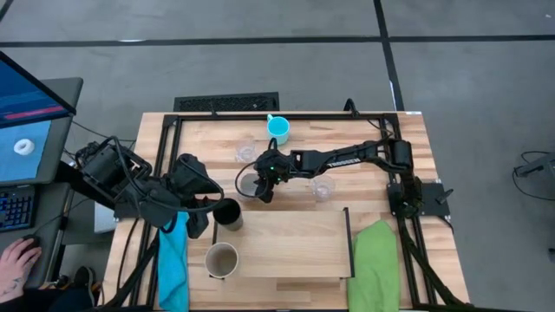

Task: Stack small to large cups/mugs on shelf
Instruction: Put the gray patterned mug on the shelf

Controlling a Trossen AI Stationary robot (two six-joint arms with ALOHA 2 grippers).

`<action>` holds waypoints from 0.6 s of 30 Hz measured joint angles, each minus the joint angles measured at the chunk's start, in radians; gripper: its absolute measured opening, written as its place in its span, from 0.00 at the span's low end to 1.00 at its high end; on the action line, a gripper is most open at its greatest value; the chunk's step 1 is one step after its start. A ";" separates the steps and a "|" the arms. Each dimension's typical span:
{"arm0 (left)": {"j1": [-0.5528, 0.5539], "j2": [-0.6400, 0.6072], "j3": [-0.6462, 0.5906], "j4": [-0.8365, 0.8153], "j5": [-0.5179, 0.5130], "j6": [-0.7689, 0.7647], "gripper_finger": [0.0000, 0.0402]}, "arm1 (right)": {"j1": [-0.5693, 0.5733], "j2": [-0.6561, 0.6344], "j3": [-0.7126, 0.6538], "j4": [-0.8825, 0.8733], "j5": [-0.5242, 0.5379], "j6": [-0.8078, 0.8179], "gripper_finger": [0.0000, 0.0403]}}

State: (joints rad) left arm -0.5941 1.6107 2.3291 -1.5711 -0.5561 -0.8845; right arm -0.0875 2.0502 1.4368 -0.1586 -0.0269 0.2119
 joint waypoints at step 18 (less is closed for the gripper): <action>0.000 -0.001 0.000 0.000 0.019 0.010 0.39 | -0.020 -0.030 0.034 -0.098 -0.015 0.039 0.06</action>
State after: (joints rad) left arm -0.5941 1.6094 2.3291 -1.5711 -0.5366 -0.8740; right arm -0.1080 2.0200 1.4704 -0.2567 -0.0422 0.2513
